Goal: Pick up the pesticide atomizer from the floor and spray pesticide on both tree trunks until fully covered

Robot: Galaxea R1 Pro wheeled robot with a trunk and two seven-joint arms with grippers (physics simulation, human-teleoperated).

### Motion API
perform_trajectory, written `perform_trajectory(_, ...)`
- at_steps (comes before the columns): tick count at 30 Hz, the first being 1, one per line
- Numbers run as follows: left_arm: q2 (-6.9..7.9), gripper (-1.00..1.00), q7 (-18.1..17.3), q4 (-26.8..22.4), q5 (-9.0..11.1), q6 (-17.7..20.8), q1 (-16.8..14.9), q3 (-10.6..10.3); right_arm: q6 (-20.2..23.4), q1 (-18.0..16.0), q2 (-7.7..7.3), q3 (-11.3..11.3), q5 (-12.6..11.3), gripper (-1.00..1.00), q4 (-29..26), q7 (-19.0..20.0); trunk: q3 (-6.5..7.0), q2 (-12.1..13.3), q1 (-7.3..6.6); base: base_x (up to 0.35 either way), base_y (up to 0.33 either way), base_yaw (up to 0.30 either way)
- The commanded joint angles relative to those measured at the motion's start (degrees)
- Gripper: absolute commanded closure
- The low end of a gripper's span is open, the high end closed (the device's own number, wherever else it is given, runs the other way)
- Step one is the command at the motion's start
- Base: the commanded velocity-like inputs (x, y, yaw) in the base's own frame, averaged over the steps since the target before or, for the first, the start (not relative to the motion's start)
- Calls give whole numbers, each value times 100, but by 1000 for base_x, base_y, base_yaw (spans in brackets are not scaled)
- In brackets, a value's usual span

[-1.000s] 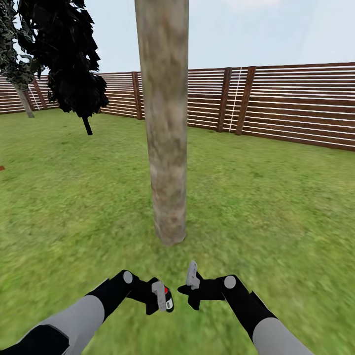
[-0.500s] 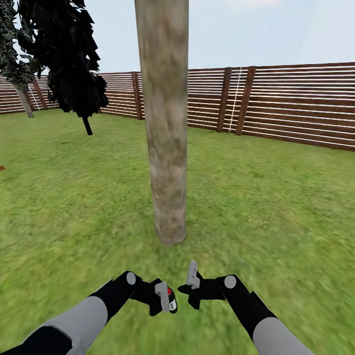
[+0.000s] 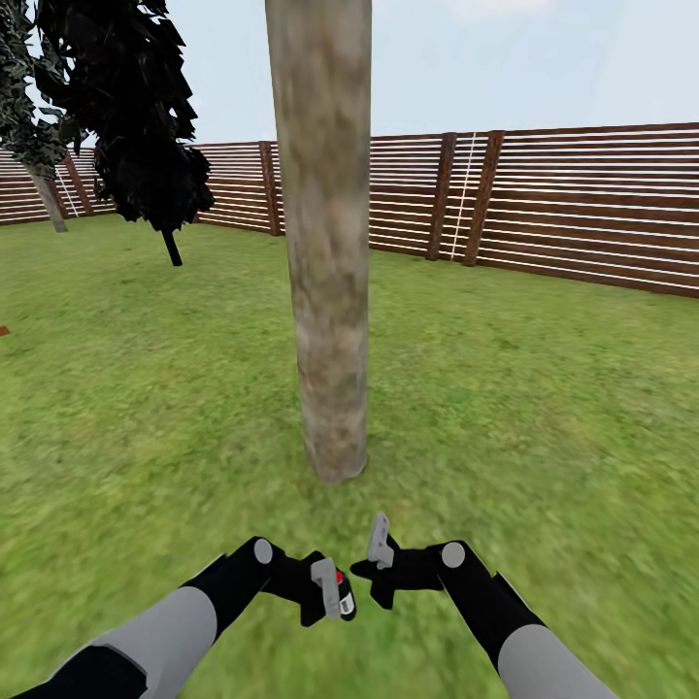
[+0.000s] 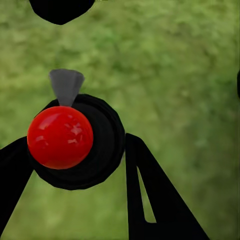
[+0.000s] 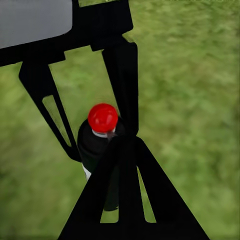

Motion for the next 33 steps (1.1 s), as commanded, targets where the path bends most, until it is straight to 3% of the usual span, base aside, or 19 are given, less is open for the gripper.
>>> perform_trajectory(1, -10, 100, -5, -4, -57, -49, -2, 12, -45, -10, 2, -7, 60, 100, -5, 3, -5, -2, -1, 0, 0, 0)
perform_trajectory(33, -143, 100, 189, -4, -29, -68, -2, 21, -45, -34, 2, -7, 60, 100, -5, 3, -5, -2, -1, 0, 0, 0)
